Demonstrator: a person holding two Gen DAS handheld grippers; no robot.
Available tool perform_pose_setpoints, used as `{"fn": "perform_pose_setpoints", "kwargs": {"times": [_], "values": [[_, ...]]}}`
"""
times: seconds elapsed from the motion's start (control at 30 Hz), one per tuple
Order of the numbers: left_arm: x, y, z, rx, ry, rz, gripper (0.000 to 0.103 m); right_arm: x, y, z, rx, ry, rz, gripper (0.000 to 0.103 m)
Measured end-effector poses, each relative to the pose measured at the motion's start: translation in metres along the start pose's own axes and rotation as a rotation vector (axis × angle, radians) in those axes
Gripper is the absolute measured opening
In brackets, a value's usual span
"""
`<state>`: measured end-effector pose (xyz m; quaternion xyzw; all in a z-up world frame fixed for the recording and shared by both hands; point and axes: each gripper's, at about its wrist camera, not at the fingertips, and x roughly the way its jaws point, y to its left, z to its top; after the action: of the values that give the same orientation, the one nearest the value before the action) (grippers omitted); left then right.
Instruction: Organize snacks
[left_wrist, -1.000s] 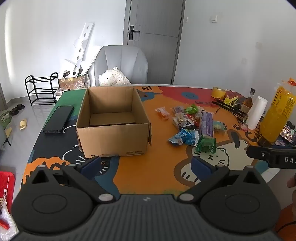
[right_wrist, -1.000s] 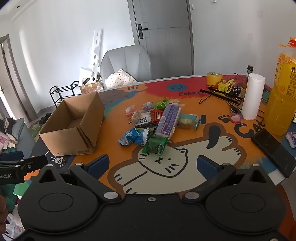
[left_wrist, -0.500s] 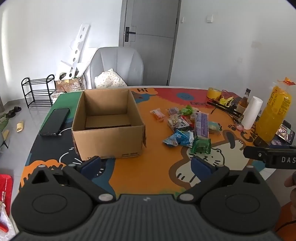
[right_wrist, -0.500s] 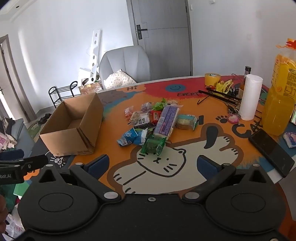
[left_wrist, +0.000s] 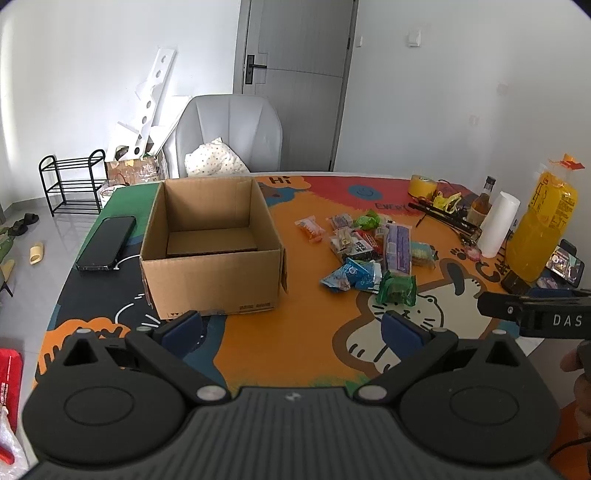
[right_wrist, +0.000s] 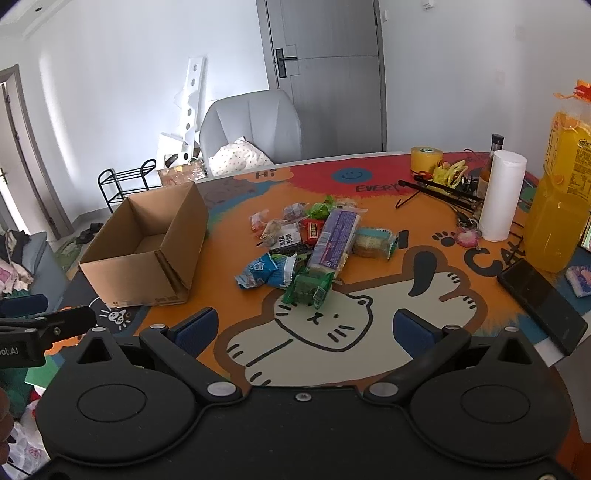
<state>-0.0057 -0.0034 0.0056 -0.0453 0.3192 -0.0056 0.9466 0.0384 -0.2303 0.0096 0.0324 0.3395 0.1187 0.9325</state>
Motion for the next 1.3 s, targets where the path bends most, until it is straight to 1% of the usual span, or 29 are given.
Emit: {"fn": "perform_pose_setpoints", "kwargs": {"times": [0.47,0.63,1.3], "values": [[-0.0011,0.0008,-0.0004,-0.002,0.002,-0.004,0.103,-0.0010,-0.0005,0.0015,-0.001,-0.002,-0.001,0.103],[-0.0024,0.0005,-0.0004,-0.004,0.000,-0.002,0.103,-0.0013,-0.0005,0.0008,0.004,0.005,0.020,0.103],[-0.0077,-0.0005,-0.0010,0.000,-0.010,-0.002,0.103,-0.0050,0.0022,0.0015,-0.003,-0.006,0.010,0.103]]}}
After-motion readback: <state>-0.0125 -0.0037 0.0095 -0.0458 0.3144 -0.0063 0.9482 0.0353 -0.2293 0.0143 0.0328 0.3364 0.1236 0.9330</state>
